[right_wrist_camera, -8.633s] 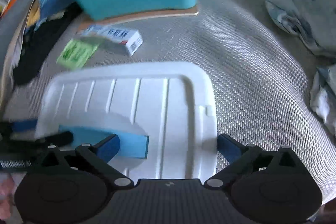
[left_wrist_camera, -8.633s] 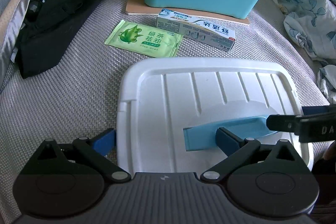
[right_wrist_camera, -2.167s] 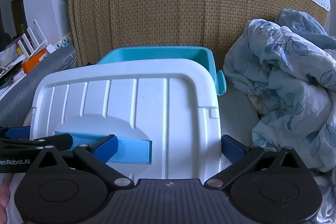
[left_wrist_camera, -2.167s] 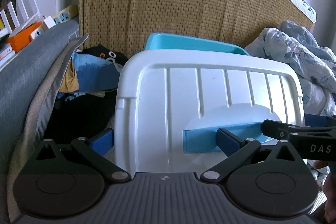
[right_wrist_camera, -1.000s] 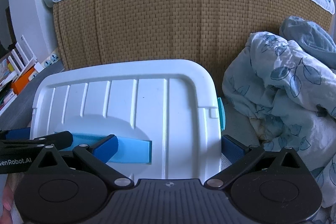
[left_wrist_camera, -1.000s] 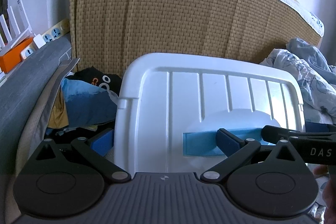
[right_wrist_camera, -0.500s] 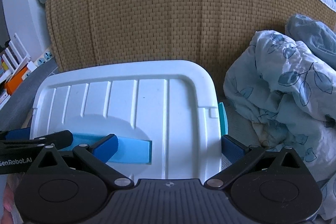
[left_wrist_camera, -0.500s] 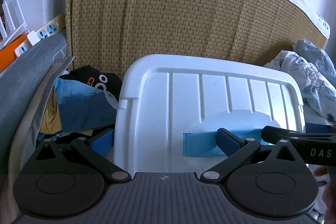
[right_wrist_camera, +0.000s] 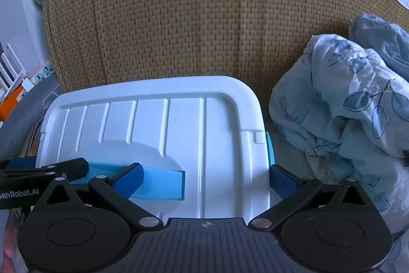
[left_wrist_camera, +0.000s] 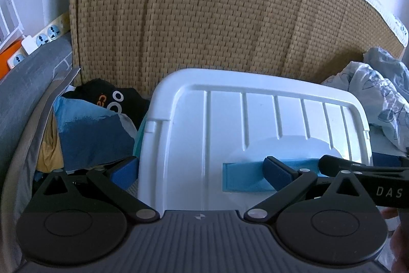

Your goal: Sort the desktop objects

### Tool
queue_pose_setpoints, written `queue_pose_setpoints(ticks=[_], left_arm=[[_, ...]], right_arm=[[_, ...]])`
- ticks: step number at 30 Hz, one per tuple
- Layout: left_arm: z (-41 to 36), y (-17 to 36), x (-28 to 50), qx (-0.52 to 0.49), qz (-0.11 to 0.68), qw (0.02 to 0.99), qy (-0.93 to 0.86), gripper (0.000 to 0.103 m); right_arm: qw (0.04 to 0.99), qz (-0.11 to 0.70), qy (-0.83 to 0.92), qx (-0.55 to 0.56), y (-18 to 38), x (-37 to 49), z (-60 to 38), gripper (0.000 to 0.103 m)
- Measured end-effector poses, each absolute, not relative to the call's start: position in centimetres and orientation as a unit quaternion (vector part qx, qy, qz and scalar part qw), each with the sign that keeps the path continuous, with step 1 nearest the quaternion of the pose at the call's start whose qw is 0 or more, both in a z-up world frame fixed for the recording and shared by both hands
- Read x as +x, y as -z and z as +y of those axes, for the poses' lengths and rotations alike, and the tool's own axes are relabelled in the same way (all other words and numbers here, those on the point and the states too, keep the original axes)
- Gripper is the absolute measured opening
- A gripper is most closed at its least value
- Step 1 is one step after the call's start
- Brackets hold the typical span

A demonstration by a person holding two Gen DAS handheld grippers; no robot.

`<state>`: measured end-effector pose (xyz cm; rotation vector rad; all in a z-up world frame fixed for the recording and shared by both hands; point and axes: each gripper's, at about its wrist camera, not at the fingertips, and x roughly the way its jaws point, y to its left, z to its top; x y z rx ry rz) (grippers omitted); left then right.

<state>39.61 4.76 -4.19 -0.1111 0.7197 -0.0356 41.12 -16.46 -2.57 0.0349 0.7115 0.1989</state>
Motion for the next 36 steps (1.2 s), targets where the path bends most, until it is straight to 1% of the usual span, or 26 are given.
queue_pose_setpoints(ticks=[9, 13, 36], left_arm=[[4.3, 4.7, 41.1, -0.042, 0.356, 0.934, 0.005, 0.103], [3.7, 4.8, 41.7, -0.016, 0.348, 0.937, 0.002, 0.103], [3.5, 5.3, 43.8, -0.013, 0.331, 0.944, 0.002, 0.103]], right_arm=[[0.928, 0.360, -0.097, 0.022, 3.1, 42.8, -16.5, 0.103], [0.923, 0.370, -0.099, 0.038, 3.8, 43.6, -16.9, 0.103], [0.929, 0.350, -0.107, 0.052, 4.1, 45.4, -17.5, 0.103]])
